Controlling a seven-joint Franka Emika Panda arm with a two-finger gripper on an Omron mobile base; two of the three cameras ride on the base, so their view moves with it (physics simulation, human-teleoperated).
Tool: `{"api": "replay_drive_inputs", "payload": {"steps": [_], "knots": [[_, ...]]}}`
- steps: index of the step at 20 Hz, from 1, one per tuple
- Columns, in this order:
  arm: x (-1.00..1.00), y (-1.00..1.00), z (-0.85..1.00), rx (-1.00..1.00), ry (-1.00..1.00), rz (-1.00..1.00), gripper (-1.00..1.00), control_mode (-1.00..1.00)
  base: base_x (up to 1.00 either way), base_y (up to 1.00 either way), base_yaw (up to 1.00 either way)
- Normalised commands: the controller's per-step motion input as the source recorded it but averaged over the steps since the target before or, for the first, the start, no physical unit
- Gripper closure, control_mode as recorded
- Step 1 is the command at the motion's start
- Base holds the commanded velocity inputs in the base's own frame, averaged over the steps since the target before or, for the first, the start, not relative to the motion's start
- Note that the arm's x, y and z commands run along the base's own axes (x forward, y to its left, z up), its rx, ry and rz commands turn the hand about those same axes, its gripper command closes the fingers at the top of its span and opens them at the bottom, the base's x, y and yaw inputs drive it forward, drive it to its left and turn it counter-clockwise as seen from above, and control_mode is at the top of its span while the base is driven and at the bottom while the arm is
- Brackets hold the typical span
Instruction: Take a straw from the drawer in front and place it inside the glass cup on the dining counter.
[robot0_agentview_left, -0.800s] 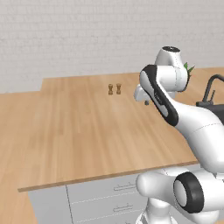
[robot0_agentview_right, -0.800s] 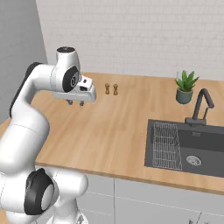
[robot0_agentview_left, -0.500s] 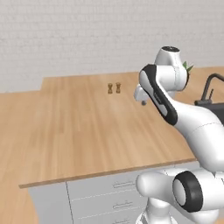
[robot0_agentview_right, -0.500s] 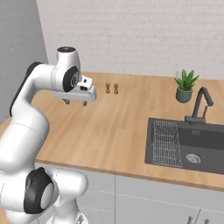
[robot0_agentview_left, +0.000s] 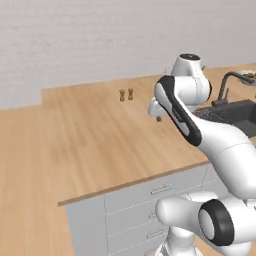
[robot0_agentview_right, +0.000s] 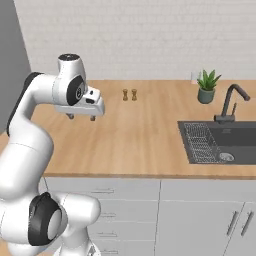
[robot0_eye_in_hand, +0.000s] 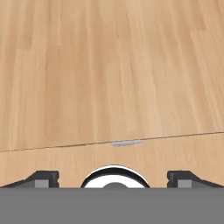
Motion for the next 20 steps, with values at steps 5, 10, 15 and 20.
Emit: {"api": "replay_drive_inputs", "payload": {"steps": [5,10,15,20], "knots": [[0.00,0.00,0.00,0.00,0.00,0.00,-1.00,1.00,0.00,0.48,-0.75],[0.00,0.00,0.00,0.00,0.00,0.00,-1.00,1.00,-0.01,0.39,-0.76],[0.00,0.00,0.00,0.00,0.00,0.00,-1.00,1.00,-0.29,0.49,-0.69],[0.00,0.00,0.00,0.00,0.00,0.00,-1.00,1.00,-0.53,0.55,-0.61]]}}
